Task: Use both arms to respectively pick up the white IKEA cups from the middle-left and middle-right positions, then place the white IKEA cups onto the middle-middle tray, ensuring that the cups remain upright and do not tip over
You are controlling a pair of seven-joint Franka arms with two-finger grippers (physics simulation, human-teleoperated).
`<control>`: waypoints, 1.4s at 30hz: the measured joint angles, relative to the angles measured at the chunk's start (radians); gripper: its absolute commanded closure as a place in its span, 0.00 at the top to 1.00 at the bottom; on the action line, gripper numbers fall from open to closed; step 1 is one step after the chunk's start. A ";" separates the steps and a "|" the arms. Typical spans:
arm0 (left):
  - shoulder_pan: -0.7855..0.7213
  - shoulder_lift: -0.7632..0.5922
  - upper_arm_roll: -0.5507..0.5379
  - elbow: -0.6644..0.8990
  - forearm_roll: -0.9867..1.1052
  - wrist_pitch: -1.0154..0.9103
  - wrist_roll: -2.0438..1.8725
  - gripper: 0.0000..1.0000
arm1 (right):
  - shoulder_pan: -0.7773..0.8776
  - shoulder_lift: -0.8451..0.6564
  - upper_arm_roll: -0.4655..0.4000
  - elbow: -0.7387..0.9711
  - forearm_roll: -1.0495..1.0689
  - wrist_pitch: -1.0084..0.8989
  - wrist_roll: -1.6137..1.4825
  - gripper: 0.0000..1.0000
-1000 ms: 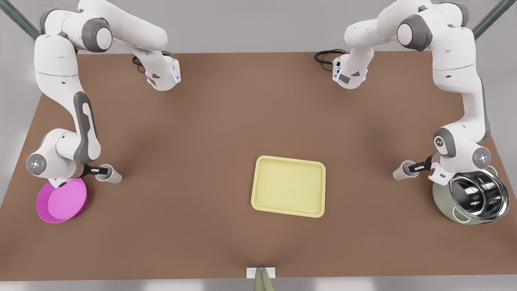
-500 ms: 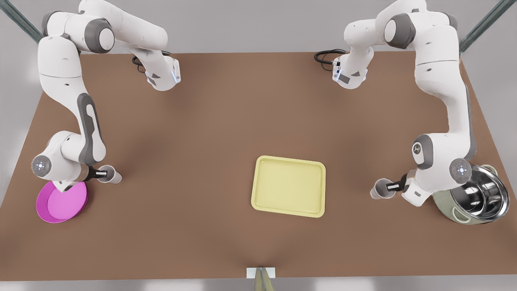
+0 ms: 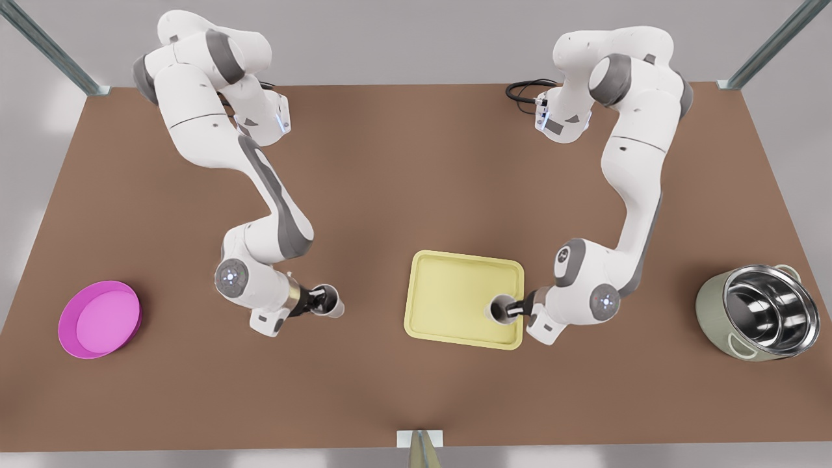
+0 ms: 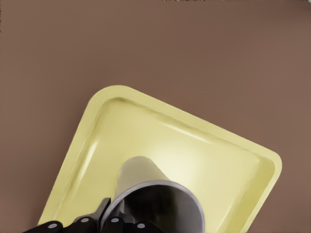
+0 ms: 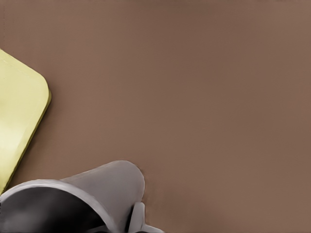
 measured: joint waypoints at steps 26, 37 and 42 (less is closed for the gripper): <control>0.054 -0.500 0.081 0.187 0.324 -0.644 -0.037 1.00 | 0.306 0.296 -0.010 0.284 0.023 0.157 0.648 1.00; 0.099 -0.518 0.096 0.126 0.230 -0.827 0.220 1.00 | 0.288 0.240 -0.011 0.281 0.024 0.152 0.746 1.00; 0.111 -0.496 0.094 0.123 0.198 -0.857 0.295 1.00 | 0.097 0.126 -0.012 0.257 0.018 -0.063 0.754 1.00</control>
